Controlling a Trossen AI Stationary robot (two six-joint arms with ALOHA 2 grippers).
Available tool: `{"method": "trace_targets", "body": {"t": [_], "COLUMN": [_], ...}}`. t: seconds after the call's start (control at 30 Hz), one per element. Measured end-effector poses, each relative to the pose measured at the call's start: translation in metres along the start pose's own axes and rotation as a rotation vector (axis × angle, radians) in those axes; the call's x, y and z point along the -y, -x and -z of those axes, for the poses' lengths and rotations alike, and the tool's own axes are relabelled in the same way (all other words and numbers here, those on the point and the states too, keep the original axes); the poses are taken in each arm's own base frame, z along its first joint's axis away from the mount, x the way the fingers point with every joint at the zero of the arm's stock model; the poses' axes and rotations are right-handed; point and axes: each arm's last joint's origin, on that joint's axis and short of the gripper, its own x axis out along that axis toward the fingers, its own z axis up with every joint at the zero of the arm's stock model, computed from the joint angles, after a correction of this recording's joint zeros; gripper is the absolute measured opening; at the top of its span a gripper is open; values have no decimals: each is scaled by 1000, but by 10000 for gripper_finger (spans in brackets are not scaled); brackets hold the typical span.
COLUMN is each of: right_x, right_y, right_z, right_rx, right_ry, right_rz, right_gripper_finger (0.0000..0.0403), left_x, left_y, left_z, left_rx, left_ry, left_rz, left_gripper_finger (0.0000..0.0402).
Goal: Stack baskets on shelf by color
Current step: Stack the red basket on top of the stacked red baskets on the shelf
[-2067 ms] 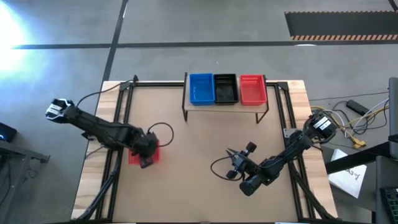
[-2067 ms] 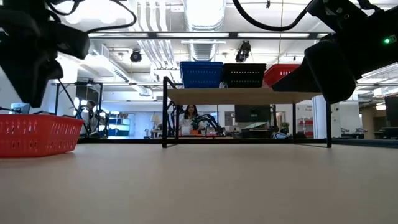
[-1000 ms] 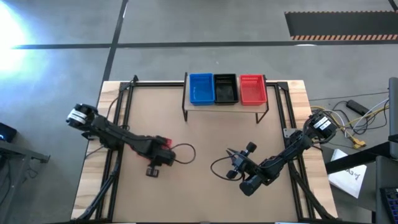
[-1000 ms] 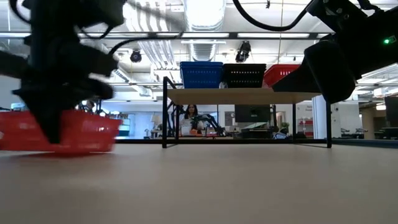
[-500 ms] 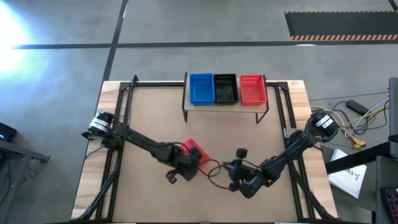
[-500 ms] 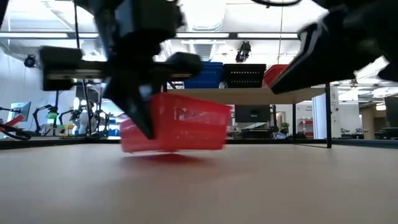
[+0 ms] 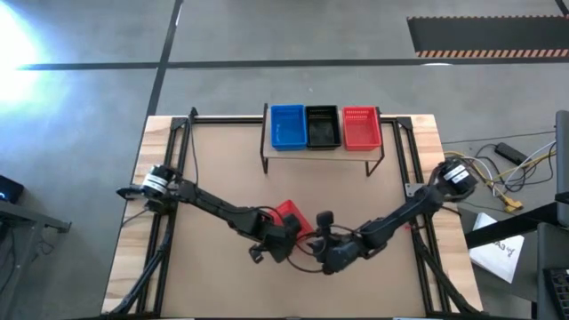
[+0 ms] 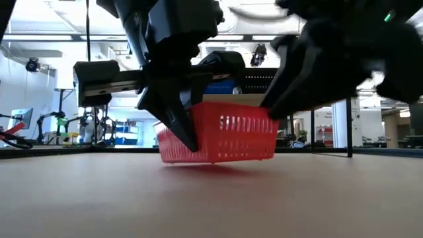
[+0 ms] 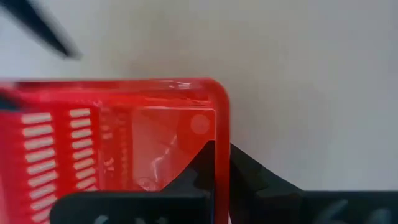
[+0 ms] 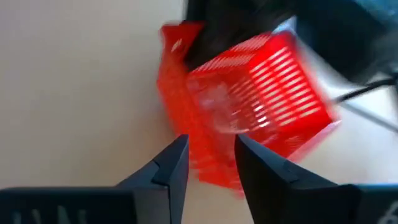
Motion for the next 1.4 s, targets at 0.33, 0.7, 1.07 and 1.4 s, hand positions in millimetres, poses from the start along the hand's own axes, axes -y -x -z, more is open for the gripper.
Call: {"method": "trace_targets", "body": {"t": [0.33,0.7,1.07,1.4], "right_x": [5,-4,-14,60], "right_y": [-27,-18,54,154], "right_z": [7,9,0,-49], "right_rx": [-23,-52,-257,-440], "right_ry": [0,-25,-38,126], "right_rz": [-60,-89,-90,192], "right_gripper_finger": [76,9,8,8], "left_x": [-2,-10,21,55], "left_y": [1,43,101,67], "left_z": [-1,-10,12,40], "left_rx": [11,87,107,498], "left_ry": [54,272,649,723], "left_rz": [-24,-122,-462,-560], "left_gripper_finger": [17,172,192,192]}}
